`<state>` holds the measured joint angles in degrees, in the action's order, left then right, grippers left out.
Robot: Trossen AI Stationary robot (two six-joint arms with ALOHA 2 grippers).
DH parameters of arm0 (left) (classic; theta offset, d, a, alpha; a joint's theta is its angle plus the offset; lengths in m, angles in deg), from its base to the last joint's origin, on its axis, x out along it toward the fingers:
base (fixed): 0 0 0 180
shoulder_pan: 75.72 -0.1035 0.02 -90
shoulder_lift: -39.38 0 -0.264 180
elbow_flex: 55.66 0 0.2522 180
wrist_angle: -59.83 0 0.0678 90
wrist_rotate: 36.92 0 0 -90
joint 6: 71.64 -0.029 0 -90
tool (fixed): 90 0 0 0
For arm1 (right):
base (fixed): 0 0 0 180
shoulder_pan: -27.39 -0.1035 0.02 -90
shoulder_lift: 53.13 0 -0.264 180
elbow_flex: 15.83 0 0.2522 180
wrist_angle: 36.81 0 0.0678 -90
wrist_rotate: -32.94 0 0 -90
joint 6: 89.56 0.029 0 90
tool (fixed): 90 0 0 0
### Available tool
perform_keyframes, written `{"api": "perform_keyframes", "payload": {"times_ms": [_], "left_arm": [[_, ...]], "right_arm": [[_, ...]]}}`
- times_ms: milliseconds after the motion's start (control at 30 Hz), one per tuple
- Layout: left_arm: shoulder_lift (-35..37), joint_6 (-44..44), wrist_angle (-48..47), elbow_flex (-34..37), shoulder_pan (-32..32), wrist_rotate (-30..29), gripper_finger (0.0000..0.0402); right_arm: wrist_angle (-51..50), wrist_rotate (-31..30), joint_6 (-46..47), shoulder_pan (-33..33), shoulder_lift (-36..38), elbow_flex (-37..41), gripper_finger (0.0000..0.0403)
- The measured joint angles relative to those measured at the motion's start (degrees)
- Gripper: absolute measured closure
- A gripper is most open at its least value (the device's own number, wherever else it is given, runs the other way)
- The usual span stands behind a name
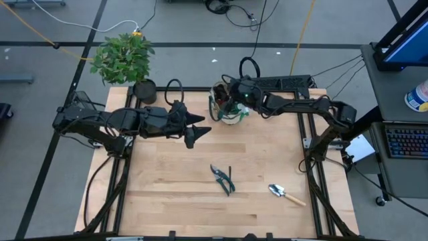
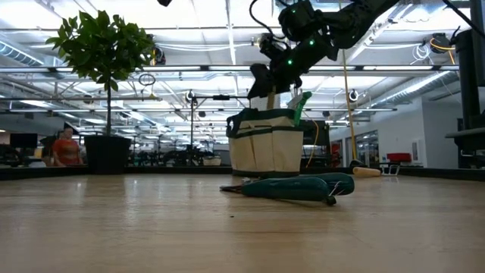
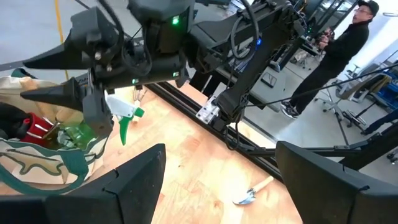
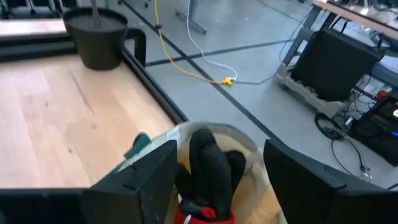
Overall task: Pick & Place Garden tools in Gardening bag
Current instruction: Put the hand rake into the gardening bag
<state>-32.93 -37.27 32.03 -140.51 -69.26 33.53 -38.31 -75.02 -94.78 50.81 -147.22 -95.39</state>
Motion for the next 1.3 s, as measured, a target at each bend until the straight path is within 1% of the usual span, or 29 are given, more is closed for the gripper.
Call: {"api": "perform_keyframes", "payload": {"times_ms": [133,233,733,867,1033,1167,1300], "left_arm": [[0.0,-0.1,0.0,0.0,0.0,0.0,0.0096],[0.0,-0.1,0.0,0.0,0.0,0.0,0.0096],[0.0,0.2,0.1,0.0,0.1,0.2,0.0096],[0.0,0.0,0.0,0.0,0.1,0.2,0.0096],[0.0,0.0,-0.7,0.0,0.1,0.2,0.0096],[0.0,-0.1,-0.8,0.0,0.1,0.2,0.0096],[0.0,-0.9,-0.8,0.0,0.1,0.2,0.0096]], "right_arm": [[-0.1,0.0,0.8,0.0,0.1,0.0,0.0176],[-0.8,0.1,2.1,0.1,0.0,0.0,0.0195],[-1.5,0.4,2.6,0.4,-0.8,0.0,0.0349],[-0.7,3.2,3.0,0.6,-0.8,1.1,0.0385],[0.7,3.0,4.2,0.9,-0.8,3.5,0.0384],[-0.5,3.1,5.0,1.3,-0.9,4.0,0.0361],[1.5,3.1,2.8,0.8,-0.9,4.0,0.0341]]}}
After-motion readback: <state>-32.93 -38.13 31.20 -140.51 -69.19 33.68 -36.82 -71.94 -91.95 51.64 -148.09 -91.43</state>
